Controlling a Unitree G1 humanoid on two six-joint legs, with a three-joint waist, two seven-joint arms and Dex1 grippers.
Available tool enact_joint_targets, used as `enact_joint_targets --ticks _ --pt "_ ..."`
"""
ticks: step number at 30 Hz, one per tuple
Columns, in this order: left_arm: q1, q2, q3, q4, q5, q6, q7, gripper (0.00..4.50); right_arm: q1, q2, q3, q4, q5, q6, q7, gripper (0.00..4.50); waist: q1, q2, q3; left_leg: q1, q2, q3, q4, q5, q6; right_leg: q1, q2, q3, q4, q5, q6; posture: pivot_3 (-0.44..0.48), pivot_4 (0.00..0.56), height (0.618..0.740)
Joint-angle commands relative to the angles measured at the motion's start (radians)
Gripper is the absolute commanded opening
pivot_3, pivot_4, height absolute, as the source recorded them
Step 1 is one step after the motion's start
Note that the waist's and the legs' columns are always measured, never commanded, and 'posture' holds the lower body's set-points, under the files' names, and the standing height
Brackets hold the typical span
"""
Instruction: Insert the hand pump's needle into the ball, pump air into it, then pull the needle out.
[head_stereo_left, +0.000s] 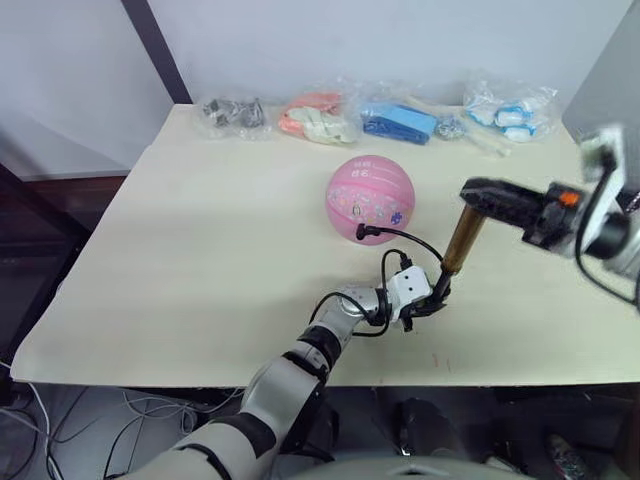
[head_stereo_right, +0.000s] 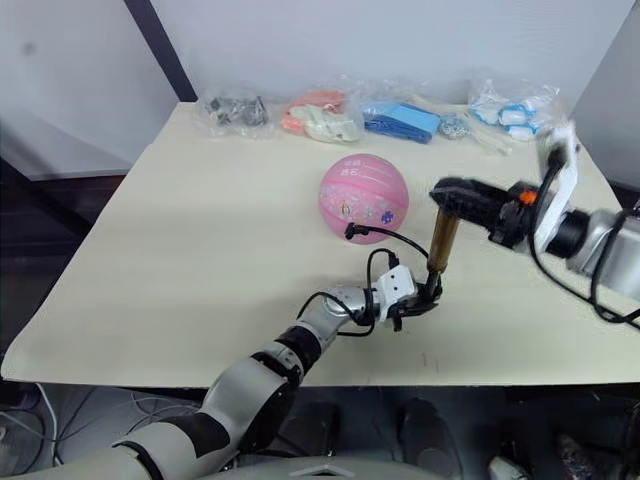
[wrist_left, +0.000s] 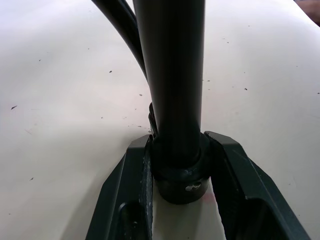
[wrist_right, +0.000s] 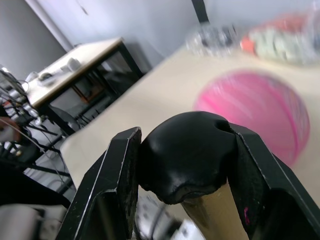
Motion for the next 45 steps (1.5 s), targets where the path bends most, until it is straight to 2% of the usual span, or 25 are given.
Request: enact_joint_targets --ticks 1,6,9,20,23,28,32,39,42,45 --pt "0.056 0.032 -0.030 0.087 0.050 0.047 -0.008 1.10 -0.086 -0.069 -0.107 0.010 0.101 -0.055 -0.061 1.91 0.002 -0.004 0.003 0.000 0.001 -0.001 0.000 0.000 0.000 0.000 0.000 -0.001 0.000 0.000 0.000 0.000 0.150 0.740" --pt "0.058 0.034 -0.032 0.087 0.049 0.045 -0.010 1.10 -0.112 -0.115 -0.108 0.016 0.161 -0.063 -0.099 1.91 0.002 -0.001 0.002 -0.017 0.000 -0.001 0.005 0.000 0.000 -0.015 0.000 0.000 0.002 0.003 -0.001 0.000 0.150 0.740" --pt "0.057 0.031 -0.032 0.086 0.048 0.046 -0.010 1.10 -0.055 -0.104 -0.103 -0.007 0.134 -0.057 -0.080 1.91 0.002 -0.001 0.003 -0.017 -0.001 0.000 0.006 0.000 0.000 -0.015 -0.001 0.000 0.002 0.004 0.000 0.000 0.150 0.740" --pt "0.054 0.032 -0.033 0.084 0.047 0.048 -0.011 1.10 0.258 0.119 0.012 -0.070 -0.154 -0.139 0.043 1.91 -0.001 -0.007 -0.002 -0.010 0.000 0.000 0.006 0.000 0.000 -0.009 0.002 0.000 0.003 0.003 0.000 0.000 0.150 0.740" --pt "0.054 0.036 -0.031 0.081 0.045 0.047 -0.012 1.10 0.342 0.189 0.095 -0.072 -0.278 -0.176 0.091 1.91 -0.003 -0.009 -0.006 -0.007 0.000 0.000 0.005 0.000 0.000 -0.007 0.003 0.000 0.003 0.003 0.000 0.000 0.150 0.740" --pt "0.054 0.038 -0.030 0.081 0.045 0.048 -0.013 1.10 0.400 0.279 0.209 -0.049 -0.441 -0.223 0.149 1.91 -0.006 -0.012 -0.010 0.006 0.002 0.000 0.001 0.000 0.000 0.004 0.005 0.000 0.001 -0.001 0.002 0.000 0.150 0.740" --pt "0.053 0.037 -0.028 0.081 0.045 0.048 -0.014 1.10 0.430 0.330 0.262 -0.010 -0.552 -0.253 0.183 1.91 -0.006 -0.014 -0.017 0.007 0.004 -0.001 0.000 0.000 0.000 0.004 0.008 0.000 0.001 -0.001 0.001 0.000 0.150 0.740" --pt "0.053 0.038 -0.029 0.081 0.045 0.048 -0.013 1.10 0.457 0.367 0.274 -0.009 -0.636 -0.254 0.225 1.91 -0.005 -0.013 -0.021 0.008 0.004 -0.002 -0.002 0.000 0.000 0.004 0.009 0.000 0.001 -0.002 0.000 0.000 0.150 0.740" --pt "0.053 0.037 -0.029 0.081 0.046 0.048 -0.012 1.10 0.445 0.363 0.227 -0.033 -0.619 -0.250 0.229 1.91 -0.005 -0.013 -0.021 0.008 0.004 -0.002 -0.002 0.000 0.000 0.004 0.009 0.000 0.001 -0.002 0.000 0.000 0.150 0.740" --pt "0.051 0.037 -0.029 0.083 0.046 0.049 -0.011 1.10 0.370 0.337 0.119 -0.074 -0.506 -0.233 0.203 1.91 -0.004 -0.012 -0.020 0.007 0.004 -0.002 -0.002 0.000 0.000 0.004 0.009 0.000 0.001 -0.002 0.000 0.000 0.150 0.740"
